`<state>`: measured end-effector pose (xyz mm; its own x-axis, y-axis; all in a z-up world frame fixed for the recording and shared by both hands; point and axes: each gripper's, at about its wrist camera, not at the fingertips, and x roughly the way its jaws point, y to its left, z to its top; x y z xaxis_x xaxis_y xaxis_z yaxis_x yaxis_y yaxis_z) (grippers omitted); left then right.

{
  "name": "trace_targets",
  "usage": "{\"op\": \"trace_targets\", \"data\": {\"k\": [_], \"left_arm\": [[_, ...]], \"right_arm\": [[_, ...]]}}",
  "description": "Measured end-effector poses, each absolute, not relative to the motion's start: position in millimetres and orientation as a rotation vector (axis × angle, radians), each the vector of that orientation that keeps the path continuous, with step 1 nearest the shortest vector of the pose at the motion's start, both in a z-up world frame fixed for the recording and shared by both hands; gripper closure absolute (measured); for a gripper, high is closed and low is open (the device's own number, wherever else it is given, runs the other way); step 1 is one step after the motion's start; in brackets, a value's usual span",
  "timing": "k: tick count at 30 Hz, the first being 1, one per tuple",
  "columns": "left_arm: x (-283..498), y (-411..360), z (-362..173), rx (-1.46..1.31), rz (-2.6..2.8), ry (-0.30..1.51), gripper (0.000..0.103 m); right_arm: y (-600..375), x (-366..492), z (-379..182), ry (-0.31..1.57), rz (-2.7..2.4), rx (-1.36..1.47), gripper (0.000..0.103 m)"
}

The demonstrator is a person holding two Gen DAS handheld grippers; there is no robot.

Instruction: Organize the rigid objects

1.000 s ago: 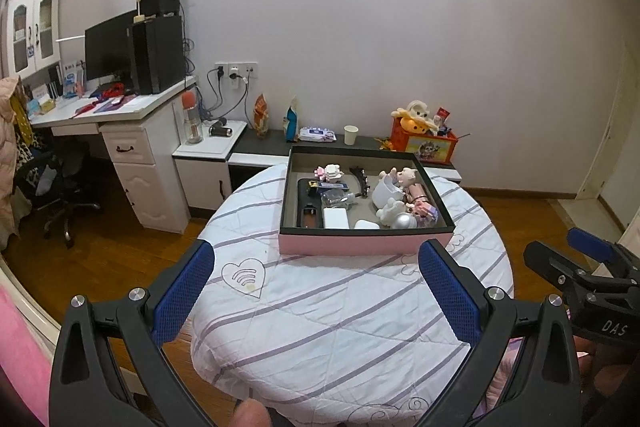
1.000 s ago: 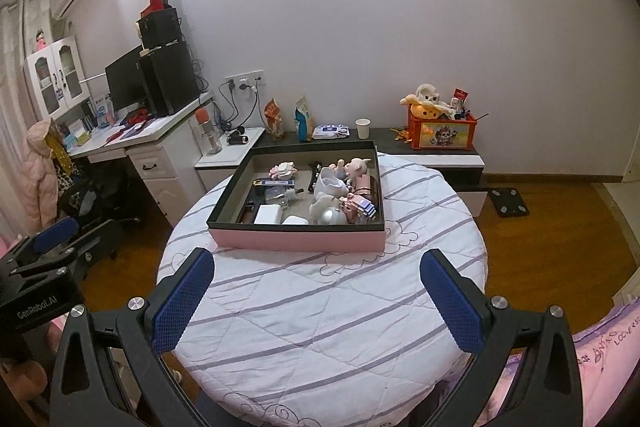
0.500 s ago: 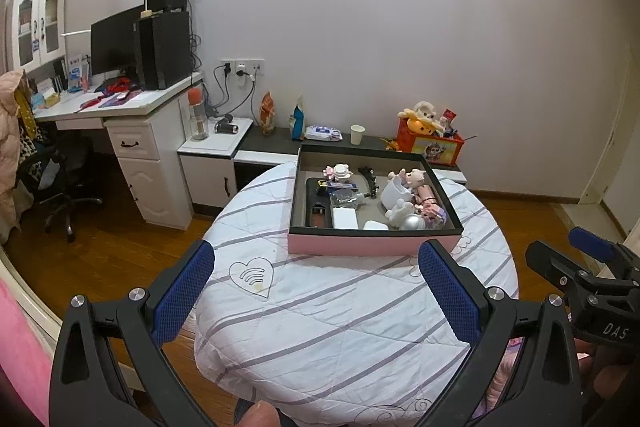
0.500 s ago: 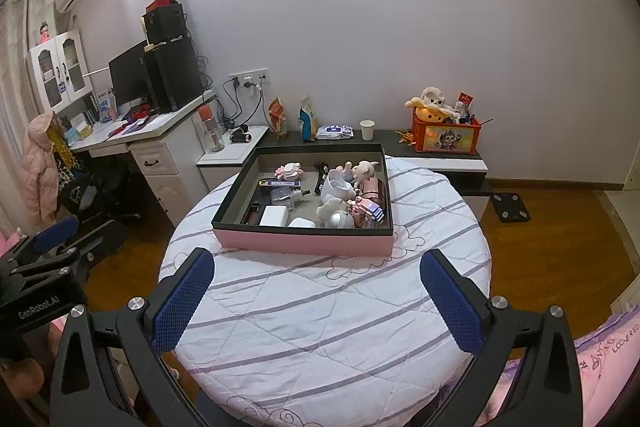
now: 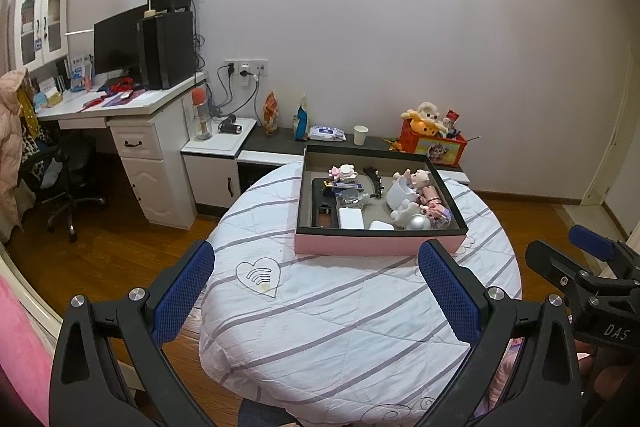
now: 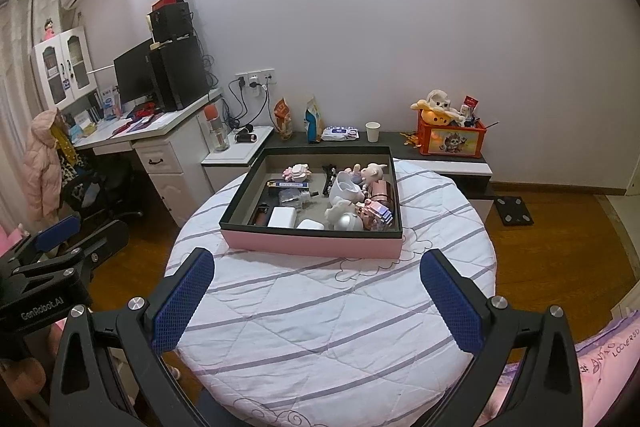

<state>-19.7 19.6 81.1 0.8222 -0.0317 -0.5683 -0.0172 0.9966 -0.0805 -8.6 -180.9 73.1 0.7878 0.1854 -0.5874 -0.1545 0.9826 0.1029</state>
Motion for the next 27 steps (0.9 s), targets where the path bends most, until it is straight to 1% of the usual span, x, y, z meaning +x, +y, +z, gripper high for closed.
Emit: {"op": "trace_targets", "data": {"k": [27], "left_arm": [[-18.5, 23.1, 80.8, -0.088, 0.002, 0.608, 0.0]], "right_arm": [[-175.9, -5.9, 75.0, 0.643, 0.193, 0.052, 0.0]]}}
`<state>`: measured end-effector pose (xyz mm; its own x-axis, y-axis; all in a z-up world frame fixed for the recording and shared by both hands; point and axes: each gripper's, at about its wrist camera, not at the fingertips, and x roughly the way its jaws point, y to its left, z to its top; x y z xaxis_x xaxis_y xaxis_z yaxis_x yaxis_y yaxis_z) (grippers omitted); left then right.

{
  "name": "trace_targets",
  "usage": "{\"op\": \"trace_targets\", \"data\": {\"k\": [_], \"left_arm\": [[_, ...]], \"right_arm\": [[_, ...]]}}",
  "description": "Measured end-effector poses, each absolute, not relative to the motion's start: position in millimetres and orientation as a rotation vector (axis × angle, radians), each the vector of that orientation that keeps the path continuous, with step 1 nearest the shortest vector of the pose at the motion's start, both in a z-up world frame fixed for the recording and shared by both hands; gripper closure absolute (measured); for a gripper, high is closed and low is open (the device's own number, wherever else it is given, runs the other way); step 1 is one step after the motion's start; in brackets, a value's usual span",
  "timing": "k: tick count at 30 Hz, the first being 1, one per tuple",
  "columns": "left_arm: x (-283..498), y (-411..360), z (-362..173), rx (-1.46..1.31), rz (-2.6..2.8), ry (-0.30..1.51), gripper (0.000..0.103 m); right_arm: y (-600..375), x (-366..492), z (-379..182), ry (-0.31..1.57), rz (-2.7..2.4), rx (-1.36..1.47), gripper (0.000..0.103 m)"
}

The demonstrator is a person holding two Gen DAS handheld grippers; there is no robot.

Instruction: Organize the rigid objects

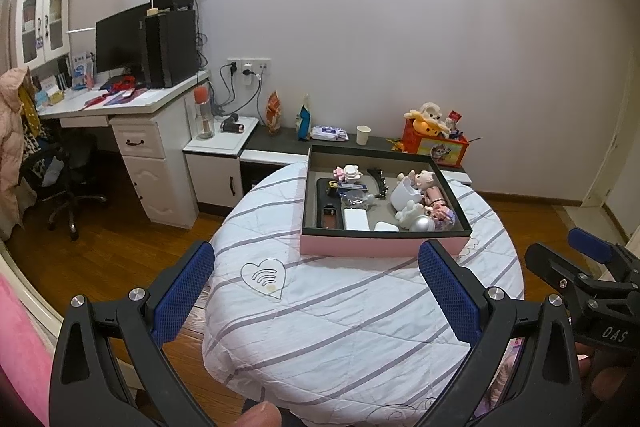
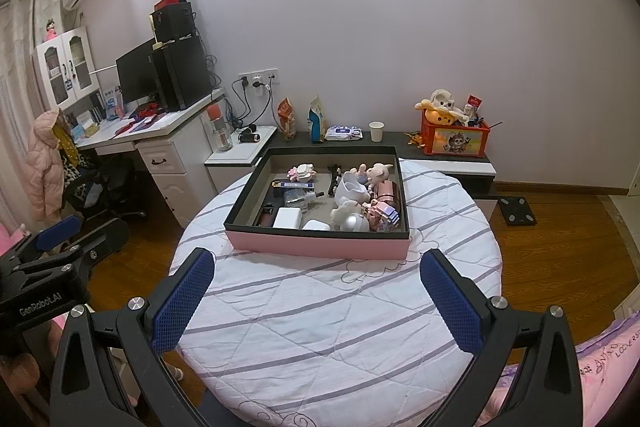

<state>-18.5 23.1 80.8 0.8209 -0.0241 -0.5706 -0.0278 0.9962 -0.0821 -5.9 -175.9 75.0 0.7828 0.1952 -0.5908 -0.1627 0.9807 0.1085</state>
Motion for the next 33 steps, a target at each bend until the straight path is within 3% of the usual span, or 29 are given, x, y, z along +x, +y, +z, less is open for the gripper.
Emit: {"op": "trace_targets", "data": {"k": [33], "left_arm": [[-3, 28, 75, -0.09, -0.004, 0.632, 0.0]], "right_arm": [[-174, 1, 70, 0.649, 0.197, 0.052, 0.0]]}}
